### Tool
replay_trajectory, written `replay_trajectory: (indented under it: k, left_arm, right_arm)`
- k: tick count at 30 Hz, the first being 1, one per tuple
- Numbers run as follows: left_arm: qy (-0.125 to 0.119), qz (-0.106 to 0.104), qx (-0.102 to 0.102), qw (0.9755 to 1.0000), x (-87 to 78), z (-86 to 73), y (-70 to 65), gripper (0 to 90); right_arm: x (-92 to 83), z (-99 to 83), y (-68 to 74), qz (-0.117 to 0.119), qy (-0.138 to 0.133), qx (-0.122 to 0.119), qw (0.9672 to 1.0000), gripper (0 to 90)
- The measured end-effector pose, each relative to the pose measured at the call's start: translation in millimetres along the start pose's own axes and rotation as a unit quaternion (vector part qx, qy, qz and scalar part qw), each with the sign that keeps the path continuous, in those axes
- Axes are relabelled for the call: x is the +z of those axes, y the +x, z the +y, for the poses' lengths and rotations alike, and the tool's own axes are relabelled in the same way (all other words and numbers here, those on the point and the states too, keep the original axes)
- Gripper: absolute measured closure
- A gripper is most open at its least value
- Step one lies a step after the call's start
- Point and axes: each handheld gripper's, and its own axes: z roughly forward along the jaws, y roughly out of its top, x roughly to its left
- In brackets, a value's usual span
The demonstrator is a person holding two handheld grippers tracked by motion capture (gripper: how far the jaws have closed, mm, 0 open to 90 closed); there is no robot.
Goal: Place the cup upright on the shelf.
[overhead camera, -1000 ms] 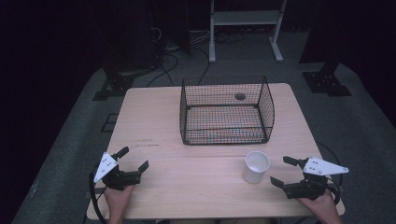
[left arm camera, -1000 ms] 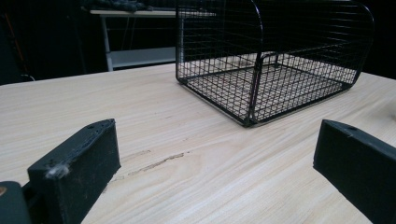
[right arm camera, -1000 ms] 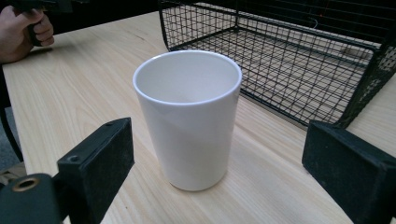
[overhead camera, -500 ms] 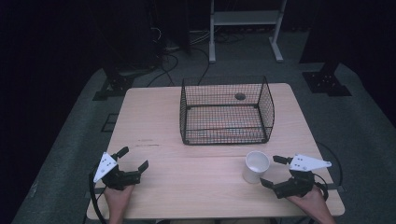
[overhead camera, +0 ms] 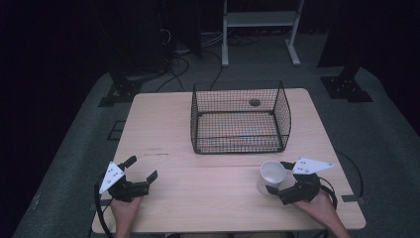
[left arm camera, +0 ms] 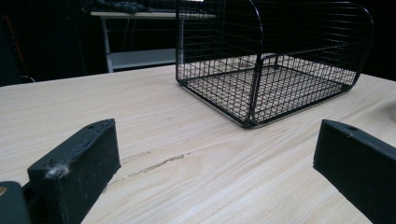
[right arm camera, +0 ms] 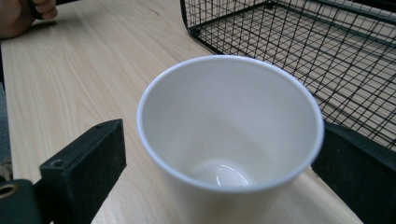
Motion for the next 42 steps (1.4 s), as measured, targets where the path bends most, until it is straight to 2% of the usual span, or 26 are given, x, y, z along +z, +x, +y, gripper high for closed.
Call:
replay_trajectory:
  k: [6,7,10,11,16,19,27,34,37,42]
  left_arm:
    - [0.000,0.000,0.000,1.0000,0.0,0.0,-0.1,0.0]
    - [0.000,0.000,0.000,1.0000,0.0,0.0,-0.1,0.0]
    - [0.000,0.000,0.000,1.0000,0.0,0.0,0.0,0.0]
    - [-0.001,0.000,0.000,1.0000,0.1,0.0,0.1,0.0]
    - [0.000,0.000,0.000,1.0000,0.1,0.0,0.0,0.0]
    - [0.000,0.001,0.000,1.0000,0.0,0.0,0.0,0.0]
    - [0.000,0.000,-0.001,1.0000,0.2,0.0,0.3,0.0]
    - [0.000,0.000,-0.001,1.0000,0.3,0.0,0.4,0.0]
    - [0.000,0.000,-0.002,1.0000,0.3,0.0,0.3,0.0]
    - [-0.001,0.000,-0.002,1.0000,0.4,0.0,0.5,0.0]
  right_arm:
    - [6.8,4.2,-0.4,0.004,0.006,-0.004,1.0000,3.7]
    - [8.3,4.3,-1.4,0.013,0.010,-0.003,0.9999,11.7]
    - [7.6,4.4,-2.5,0.016,0.009,-0.002,0.9998,14.2]
    - [5.8,4.7,-4.1,0.019,0.005,0.002,0.9998,17.9]
    - [3.5,8.5,-6.1,0.022,0.013,0.001,0.9997,18.5]
    - [1.7,14.9,-7.3,0.036,0.012,0.006,0.9993,18.7]
    - [-2.8,45.6,-11.1,0.067,0.005,-0.007,0.9977,18.8]
    - [-8.0,65.9,-18.1,0.074,-0.002,-0.013,0.9971,18.8]
    - [-12.3,81.4,-25.8,0.080,-0.008,-0.015,0.9966,18.8]
    - [-15.3,95.4,-32.5,0.084,-0.015,-0.016,0.9962,18.8]
